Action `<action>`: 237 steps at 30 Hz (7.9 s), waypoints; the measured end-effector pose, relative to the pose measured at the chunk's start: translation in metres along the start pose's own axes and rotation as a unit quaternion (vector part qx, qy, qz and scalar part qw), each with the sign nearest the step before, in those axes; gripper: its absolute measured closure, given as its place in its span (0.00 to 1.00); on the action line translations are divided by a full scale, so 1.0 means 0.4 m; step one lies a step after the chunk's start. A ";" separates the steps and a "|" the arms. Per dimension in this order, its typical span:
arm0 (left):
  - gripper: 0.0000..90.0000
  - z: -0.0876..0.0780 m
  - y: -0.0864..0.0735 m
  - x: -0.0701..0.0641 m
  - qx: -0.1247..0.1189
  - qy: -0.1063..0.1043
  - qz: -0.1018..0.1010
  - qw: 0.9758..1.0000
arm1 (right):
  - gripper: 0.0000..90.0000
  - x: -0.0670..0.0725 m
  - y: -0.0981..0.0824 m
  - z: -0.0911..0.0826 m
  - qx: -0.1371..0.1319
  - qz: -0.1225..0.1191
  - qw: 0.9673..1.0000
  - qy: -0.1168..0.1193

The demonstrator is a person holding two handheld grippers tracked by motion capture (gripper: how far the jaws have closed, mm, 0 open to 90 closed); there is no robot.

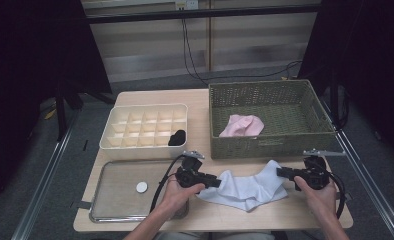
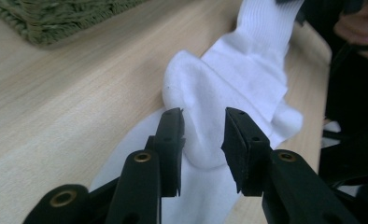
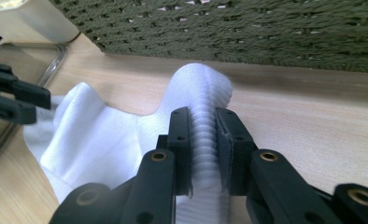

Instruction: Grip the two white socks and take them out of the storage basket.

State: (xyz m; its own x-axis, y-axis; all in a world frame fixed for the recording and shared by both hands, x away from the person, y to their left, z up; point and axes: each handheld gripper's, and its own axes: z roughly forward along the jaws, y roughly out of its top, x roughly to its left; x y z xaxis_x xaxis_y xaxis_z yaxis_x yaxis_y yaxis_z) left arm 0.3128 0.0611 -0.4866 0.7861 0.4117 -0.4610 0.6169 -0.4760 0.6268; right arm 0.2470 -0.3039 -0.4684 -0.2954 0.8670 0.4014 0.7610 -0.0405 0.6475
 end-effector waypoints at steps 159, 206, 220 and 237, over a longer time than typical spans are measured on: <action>0.76 -0.116 -0.058 0.037 -0.029 0.008 -0.005 1.000 | 0.92 -0.014 -0.053 0.029 0.068 -0.014 0.997 0.020; 0.90 -0.065 -0.071 0.054 0.018 0.036 0.003 0.999 | 0.92 0.071 0.037 -0.041 0.001 -0.015 0.994 0.104; 0.90 -0.063 -0.078 0.050 0.010 0.042 -0.010 0.999 | 0.92 0.123 0.068 -0.015 -0.005 -0.023 0.988 0.150; 0.89 -0.061 -0.081 0.040 0.013 0.045 -0.006 0.999 | 0.92 0.189 0.085 0.041 0.013 -0.042 0.985 0.168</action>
State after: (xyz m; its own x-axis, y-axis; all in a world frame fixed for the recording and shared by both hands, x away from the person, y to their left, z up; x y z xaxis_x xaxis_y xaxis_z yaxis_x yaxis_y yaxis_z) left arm 0.3045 0.1020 -0.4989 0.7731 0.4848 -0.4090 0.6276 -0.4909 0.6043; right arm 0.2600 -0.2316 -0.4266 -0.5288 0.6540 0.5409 0.7388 0.0410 0.6727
